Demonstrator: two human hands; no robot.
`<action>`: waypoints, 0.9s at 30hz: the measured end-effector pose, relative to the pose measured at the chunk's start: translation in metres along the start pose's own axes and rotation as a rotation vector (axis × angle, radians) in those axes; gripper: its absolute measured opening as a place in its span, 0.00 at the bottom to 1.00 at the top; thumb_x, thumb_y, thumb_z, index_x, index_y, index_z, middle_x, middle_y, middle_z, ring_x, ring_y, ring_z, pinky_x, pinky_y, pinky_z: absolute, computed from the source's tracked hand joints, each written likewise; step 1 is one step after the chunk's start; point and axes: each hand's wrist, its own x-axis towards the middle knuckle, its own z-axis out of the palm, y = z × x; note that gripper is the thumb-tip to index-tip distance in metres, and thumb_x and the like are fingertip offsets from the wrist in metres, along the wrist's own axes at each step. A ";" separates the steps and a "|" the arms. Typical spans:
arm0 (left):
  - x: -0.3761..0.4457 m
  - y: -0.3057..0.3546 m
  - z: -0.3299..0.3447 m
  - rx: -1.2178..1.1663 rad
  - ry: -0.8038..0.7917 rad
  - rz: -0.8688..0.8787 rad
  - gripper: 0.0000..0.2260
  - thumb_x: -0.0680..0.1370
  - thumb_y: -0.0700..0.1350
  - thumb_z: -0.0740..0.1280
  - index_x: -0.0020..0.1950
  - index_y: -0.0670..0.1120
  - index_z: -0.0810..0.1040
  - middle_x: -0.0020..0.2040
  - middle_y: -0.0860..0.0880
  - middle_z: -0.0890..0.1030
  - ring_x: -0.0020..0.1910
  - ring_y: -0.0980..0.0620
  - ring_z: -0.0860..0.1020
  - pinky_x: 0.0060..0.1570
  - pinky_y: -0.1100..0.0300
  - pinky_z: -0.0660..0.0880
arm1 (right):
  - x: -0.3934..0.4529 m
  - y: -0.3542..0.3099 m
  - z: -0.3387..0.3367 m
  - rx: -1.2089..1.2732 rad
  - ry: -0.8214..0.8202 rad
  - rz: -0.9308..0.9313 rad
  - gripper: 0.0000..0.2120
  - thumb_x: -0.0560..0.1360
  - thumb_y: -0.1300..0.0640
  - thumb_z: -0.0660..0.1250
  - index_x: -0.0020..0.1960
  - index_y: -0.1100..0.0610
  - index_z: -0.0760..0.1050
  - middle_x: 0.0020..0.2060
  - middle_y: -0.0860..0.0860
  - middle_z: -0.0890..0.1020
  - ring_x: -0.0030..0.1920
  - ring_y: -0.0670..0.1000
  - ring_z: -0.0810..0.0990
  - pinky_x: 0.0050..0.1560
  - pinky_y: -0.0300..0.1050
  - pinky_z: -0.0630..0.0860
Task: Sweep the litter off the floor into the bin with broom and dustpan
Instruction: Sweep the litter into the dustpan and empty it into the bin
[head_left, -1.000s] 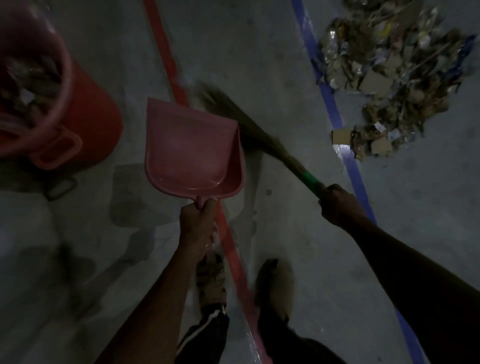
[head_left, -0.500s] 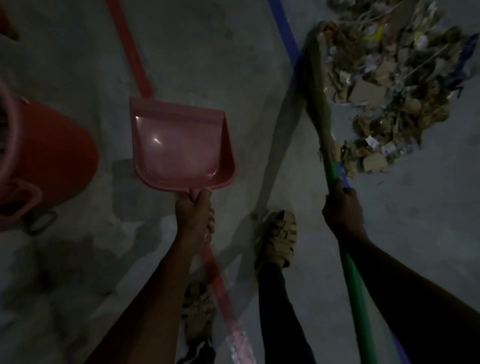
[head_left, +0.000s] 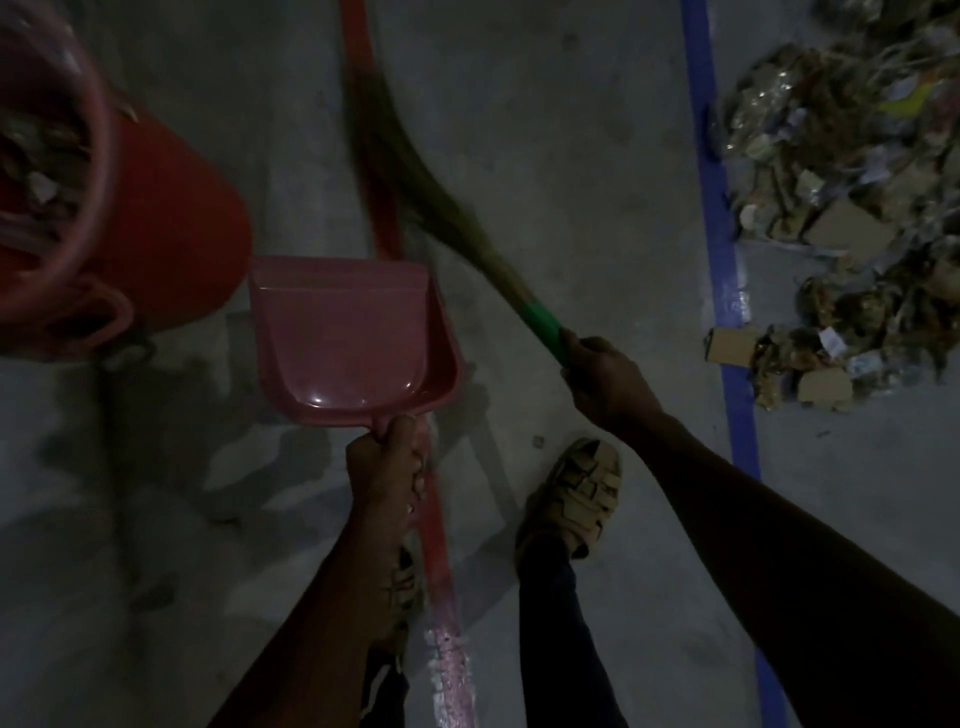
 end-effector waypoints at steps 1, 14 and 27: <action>0.001 -0.001 -0.005 -0.007 0.016 0.004 0.20 0.79 0.49 0.67 0.29 0.46 0.69 0.24 0.47 0.69 0.19 0.50 0.67 0.23 0.67 0.61 | 0.009 -0.004 0.002 -0.012 -0.052 0.030 0.28 0.80 0.54 0.62 0.78 0.57 0.60 0.60 0.61 0.76 0.52 0.63 0.78 0.48 0.53 0.78; -0.013 0.021 0.051 0.062 -0.101 0.038 0.15 0.78 0.50 0.66 0.40 0.40 0.72 0.31 0.41 0.71 0.19 0.51 0.65 0.22 0.67 0.60 | -0.022 0.105 -0.080 0.230 0.176 0.751 0.13 0.79 0.59 0.64 0.61 0.63 0.75 0.41 0.62 0.81 0.34 0.59 0.80 0.32 0.49 0.77; -0.080 0.067 0.217 0.193 -0.292 0.206 0.12 0.79 0.48 0.67 0.40 0.44 0.71 0.27 0.45 0.69 0.19 0.52 0.65 0.26 0.64 0.61 | -0.118 0.225 -0.131 -0.085 0.152 0.481 0.25 0.75 0.62 0.66 0.72 0.56 0.69 0.61 0.60 0.76 0.41 0.64 0.79 0.35 0.59 0.79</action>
